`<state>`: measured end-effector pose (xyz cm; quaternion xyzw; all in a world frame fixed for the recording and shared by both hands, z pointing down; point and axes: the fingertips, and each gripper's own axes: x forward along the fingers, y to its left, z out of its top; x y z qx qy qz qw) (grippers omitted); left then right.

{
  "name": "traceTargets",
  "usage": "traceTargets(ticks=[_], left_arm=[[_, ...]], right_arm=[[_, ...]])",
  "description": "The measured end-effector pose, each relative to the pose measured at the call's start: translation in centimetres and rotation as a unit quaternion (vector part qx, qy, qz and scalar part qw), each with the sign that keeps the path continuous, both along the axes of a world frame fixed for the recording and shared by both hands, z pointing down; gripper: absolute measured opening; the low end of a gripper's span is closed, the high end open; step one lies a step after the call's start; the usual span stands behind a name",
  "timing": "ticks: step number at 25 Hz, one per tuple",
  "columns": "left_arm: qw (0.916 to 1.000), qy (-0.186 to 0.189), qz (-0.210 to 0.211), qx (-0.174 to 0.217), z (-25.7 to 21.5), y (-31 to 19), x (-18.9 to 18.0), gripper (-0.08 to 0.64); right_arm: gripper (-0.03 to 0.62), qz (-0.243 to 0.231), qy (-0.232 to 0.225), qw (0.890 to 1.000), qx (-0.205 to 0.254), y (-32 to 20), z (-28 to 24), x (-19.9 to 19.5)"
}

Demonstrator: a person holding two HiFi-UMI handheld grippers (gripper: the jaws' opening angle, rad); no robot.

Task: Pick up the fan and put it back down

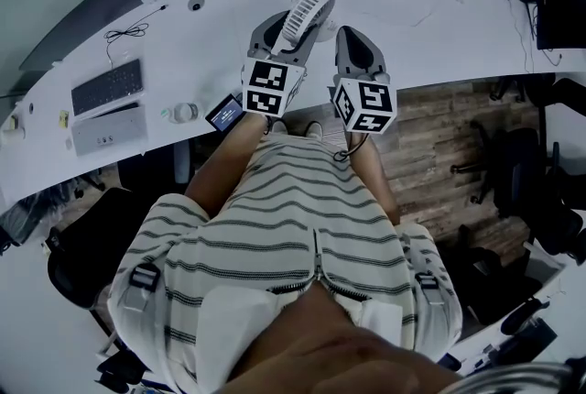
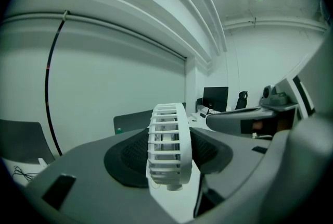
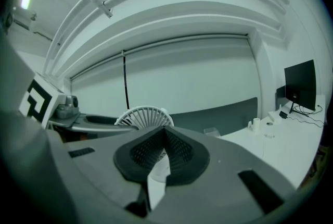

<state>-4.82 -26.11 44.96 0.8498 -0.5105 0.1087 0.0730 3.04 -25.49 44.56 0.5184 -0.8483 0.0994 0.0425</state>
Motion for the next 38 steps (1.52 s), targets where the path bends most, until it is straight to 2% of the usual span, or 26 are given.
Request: traceTargets(ticks=[20, 28, 38], left_arm=[[0.9966, -0.065, 0.051, -0.007, 2.2, -1.9, 1.5, 0.225], [0.9893, -0.111, 0.092, -0.023, 4.9, -3.4, 1.6, 0.225], [0.9810, -0.124, 0.146, -0.032, 8.1, -4.8, 2.0, 0.225]], right_arm=[[0.011, 0.012, -0.002, 1.000, -0.001, -0.7, 0.1, 1.2], [0.011, 0.019, -0.003, 1.000, -0.001, -0.6, 0.1, 1.8], [0.011, 0.025, -0.003, 1.000, 0.000, -0.6, 0.0, 2.5]])
